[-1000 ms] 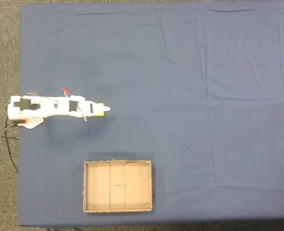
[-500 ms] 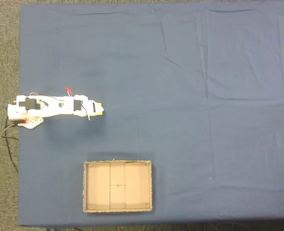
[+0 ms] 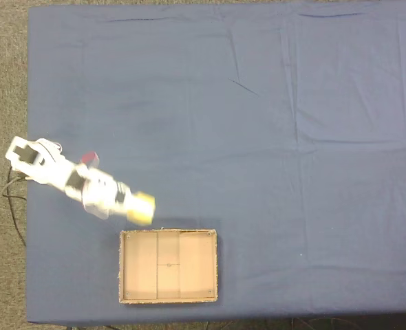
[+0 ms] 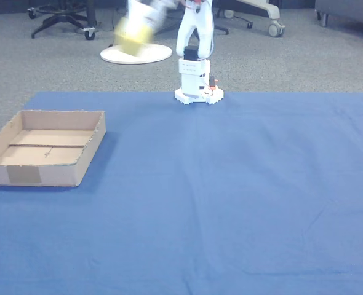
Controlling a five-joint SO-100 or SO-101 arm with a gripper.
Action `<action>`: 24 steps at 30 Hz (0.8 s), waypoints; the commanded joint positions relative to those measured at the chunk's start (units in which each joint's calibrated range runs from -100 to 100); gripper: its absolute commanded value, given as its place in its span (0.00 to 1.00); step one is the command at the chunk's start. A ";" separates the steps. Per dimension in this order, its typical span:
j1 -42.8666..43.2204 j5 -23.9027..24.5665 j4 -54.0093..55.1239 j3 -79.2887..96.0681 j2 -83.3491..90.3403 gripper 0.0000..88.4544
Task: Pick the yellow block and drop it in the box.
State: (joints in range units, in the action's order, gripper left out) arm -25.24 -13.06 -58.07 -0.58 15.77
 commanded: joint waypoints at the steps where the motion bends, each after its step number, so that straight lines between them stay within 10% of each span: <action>1: -9.96 -1.27 3.55 -23.31 -20.63 0.26; 11: -16.25 -4.93 5.70 -58.16 -67.40 0.26; 14: -15.46 -5.57 5.20 -57.34 -69.00 0.28; 17: -15.07 -7.28 5.03 -55.89 -68.75 0.53; 24: -12.87 -5.27 -2.16 -42.77 -47.98 0.56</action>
State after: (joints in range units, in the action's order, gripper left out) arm -40.29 -20.10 -55.56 -51.58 -51.24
